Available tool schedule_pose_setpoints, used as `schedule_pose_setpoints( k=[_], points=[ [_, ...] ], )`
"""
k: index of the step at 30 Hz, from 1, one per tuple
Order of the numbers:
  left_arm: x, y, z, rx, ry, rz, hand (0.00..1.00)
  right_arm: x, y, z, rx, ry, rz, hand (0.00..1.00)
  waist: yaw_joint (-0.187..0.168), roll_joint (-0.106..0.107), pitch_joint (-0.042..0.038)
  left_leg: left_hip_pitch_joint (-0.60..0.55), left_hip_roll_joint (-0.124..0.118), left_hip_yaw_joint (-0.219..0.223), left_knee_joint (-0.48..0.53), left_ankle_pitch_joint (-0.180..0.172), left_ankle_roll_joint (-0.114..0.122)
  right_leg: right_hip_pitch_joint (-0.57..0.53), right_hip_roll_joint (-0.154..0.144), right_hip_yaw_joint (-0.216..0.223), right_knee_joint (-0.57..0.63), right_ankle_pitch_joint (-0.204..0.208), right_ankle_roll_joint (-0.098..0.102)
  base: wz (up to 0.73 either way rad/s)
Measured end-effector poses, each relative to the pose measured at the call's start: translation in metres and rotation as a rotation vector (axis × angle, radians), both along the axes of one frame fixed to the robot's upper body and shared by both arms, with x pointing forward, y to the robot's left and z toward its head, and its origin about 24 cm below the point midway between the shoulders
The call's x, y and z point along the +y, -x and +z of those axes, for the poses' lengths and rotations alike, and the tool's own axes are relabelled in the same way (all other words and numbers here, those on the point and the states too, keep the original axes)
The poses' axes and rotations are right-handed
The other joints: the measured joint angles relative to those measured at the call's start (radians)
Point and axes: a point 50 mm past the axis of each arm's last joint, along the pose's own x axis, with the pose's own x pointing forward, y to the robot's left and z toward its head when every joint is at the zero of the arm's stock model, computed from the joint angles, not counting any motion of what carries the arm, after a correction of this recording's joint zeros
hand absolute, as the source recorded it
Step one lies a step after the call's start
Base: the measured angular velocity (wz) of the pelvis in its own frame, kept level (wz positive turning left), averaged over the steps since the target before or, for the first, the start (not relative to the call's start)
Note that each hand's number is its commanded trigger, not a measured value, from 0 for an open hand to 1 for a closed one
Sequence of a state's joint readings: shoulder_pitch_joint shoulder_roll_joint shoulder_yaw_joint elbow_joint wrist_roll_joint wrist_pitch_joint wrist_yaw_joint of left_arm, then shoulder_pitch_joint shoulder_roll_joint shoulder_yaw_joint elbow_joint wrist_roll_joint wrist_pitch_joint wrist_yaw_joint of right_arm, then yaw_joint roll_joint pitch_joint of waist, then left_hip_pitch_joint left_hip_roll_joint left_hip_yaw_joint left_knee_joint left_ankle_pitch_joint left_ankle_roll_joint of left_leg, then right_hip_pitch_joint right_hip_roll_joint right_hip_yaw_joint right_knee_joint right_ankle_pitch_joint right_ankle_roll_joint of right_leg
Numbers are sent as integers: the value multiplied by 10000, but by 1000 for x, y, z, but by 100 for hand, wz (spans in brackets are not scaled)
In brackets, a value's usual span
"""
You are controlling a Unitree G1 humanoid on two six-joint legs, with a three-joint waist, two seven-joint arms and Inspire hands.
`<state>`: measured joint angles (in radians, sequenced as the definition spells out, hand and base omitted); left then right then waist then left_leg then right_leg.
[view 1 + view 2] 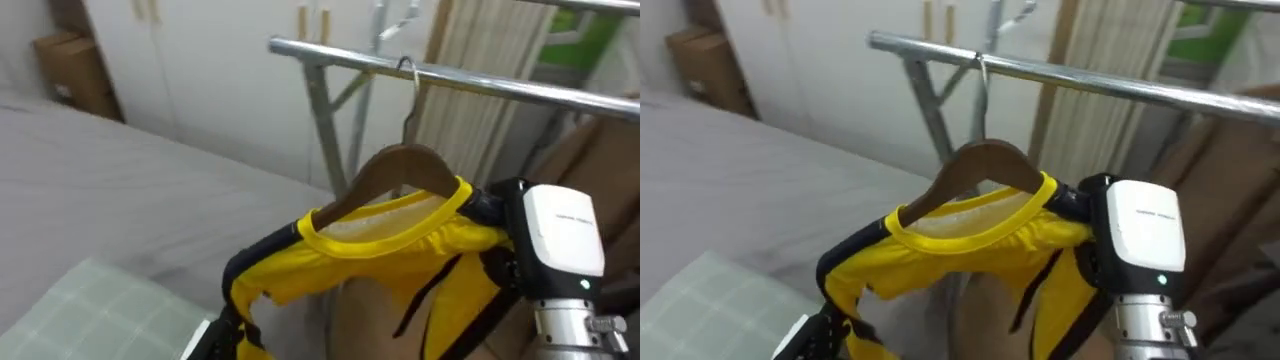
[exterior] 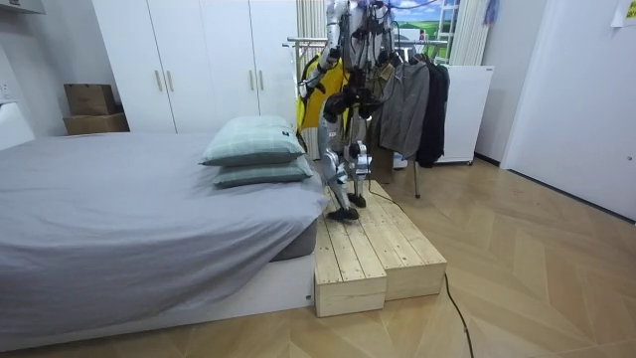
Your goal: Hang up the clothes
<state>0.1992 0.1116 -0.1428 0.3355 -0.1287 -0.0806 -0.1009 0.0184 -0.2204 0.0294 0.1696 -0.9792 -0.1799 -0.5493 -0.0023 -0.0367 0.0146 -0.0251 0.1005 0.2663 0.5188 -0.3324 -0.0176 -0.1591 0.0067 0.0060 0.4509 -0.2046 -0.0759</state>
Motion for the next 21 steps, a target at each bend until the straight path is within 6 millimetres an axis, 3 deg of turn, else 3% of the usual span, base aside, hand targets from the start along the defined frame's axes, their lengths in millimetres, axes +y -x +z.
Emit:
schedule_pose_setpoints(
  k=[1, 2, 3, 4, 5, 7, 12, 18, 21],
  points=[
    [-4, 0, 0, -80, 187, -82, 0, -1, 0, 0, -15, -7, -15, 100, 163, 74, -36, -301, -302, -442, -918, 122, -49, -25, 154, 540, -118, 137, 26, -170],
    [-6, -1, 1, -138, 419, -40, 0, 0, 0, 0, 1, -13, -13, 100, 160, 131, -64, -606, -441, -962, -1358, 891, -81, -58, 295, 984, -114, 154, 102, -156],
    [-7, -1, 0, -121, 505, 0, 0, 0, 0, 0, 11, 58, 13, 100, 154, 140, -95, -647, -488, -1078, -1390, 1119, 65, -83, 341, 1135, -57, 115, 168, -102],
    [-8, -5, 2, -183, 611, -34, 0, -1, 0, 1, -97, 142, -2, 100, 14, 102, -200, -422, -617, -1092, -1656, 1102, 86, -141, 295, 1314, -6, 33, 290, -64],
    [-9, -11, 4, -321, 586, -123, 0, -2, -2, 4, -236, 192, -59, 100, -48, -77, -132, -236, -702, -887, -1955, 1151, 166, -157, 252, 1281, -75, 24, 332, -50],
    [-10, -12, 1, -208, 586, -181, 0, -3, -5, 8, -405, 202, -99, 100, -245, -164, -126, -98, -782, -821, -2168, 1137, 190, -3, 252, 1265, -417, 102, 401, -19],
    [-11, -5, -14, 550, 504, -241, 0, -1, -5, 20, -980, 176, -22, 100, -395, -154, -115, 173, -772, -627, -2476, 1063, 249, 294, 274, 1278, -922, 133, 434, -11],
    [6, 9, -37, 1836, 10, 18, 0, 1, -7, 23, -1010, 219, 98, 100, -400, -64, -53, 470, -735, -453, -2532, 1056, 244, 467, 277, 1292, -1054, 136, 430, -28],
    [15, 19, -46, 2401, -126, 353, 0, 0, -7, 22, -820, 272, 146, 100, -155, -46, -41, 785, -678, -142, -2888, 1054, 241, 443, 276, 809, -1071, 173, 368, -55]
  ],
)
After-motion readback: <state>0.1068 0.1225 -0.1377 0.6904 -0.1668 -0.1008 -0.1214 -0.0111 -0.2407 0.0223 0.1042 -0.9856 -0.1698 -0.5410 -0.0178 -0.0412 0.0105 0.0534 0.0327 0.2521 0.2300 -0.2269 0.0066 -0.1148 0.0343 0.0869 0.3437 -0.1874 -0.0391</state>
